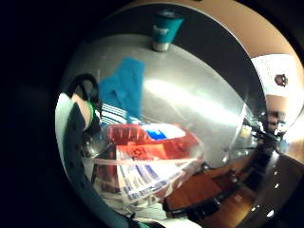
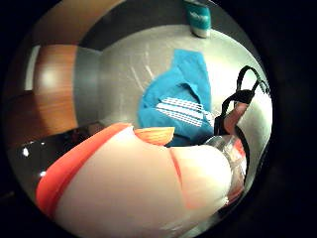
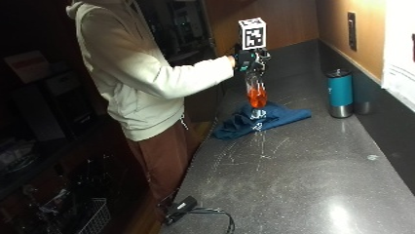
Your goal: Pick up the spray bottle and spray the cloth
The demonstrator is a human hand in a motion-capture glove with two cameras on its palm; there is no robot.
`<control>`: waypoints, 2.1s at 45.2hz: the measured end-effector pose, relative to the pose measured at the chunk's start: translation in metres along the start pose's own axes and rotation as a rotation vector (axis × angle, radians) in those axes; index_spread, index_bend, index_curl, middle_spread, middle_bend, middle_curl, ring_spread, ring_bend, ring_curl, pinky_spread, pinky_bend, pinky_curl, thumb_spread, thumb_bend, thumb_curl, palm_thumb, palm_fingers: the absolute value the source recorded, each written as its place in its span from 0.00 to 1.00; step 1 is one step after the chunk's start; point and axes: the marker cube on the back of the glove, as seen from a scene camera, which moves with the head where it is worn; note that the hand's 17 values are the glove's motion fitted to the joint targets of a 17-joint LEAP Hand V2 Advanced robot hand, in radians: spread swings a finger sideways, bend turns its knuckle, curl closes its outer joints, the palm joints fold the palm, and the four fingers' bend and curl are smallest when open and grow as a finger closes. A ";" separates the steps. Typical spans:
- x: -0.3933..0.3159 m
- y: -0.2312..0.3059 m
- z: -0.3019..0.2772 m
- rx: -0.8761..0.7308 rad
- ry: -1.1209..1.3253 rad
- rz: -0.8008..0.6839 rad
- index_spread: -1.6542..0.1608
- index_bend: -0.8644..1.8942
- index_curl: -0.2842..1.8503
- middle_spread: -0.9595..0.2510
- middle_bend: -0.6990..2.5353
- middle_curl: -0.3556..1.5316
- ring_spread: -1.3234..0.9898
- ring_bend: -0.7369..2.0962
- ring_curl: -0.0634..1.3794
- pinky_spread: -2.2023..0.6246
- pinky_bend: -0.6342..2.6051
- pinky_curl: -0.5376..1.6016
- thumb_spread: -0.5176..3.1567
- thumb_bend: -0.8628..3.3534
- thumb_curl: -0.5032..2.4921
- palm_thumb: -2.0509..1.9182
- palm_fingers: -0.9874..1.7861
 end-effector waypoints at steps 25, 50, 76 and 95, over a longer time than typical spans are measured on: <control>-0.154 -0.035 0.020 0.270 -1.018 -0.170 0.81 0.46 0.37 0.67 0.38 0.44 0.48 0.40 0.33 0.68 0.30 0.43 0.16 0.20 0.42 0.76 0.84; -0.224 -0.077 0.143 0.231 -1.119 -0.094 0.81 0.45 0.37 0.69 0.36 0.43 0.49 0.40 0.33 0.68 0.31 0.43 0.17 0.20 0.42 0.76 0.83; -0.246 -0.077 0.181 0.015 -0.924 -0.239 0.79 0.37 0.35 0.68 0.32 0.41 0.49 0.39 0.32 0.70 0.32 0.43 0.24 0.20 0.41 0.75 0.76; -0.194 -0.015 0.140 -0.012 -0.964 -0.326 0.73 0.35 0.27 0.71 0.27 0.39 0.52 0.36 0.29 0.78 0.33 0.42 0.35 0.19 0.34 0.69 0.53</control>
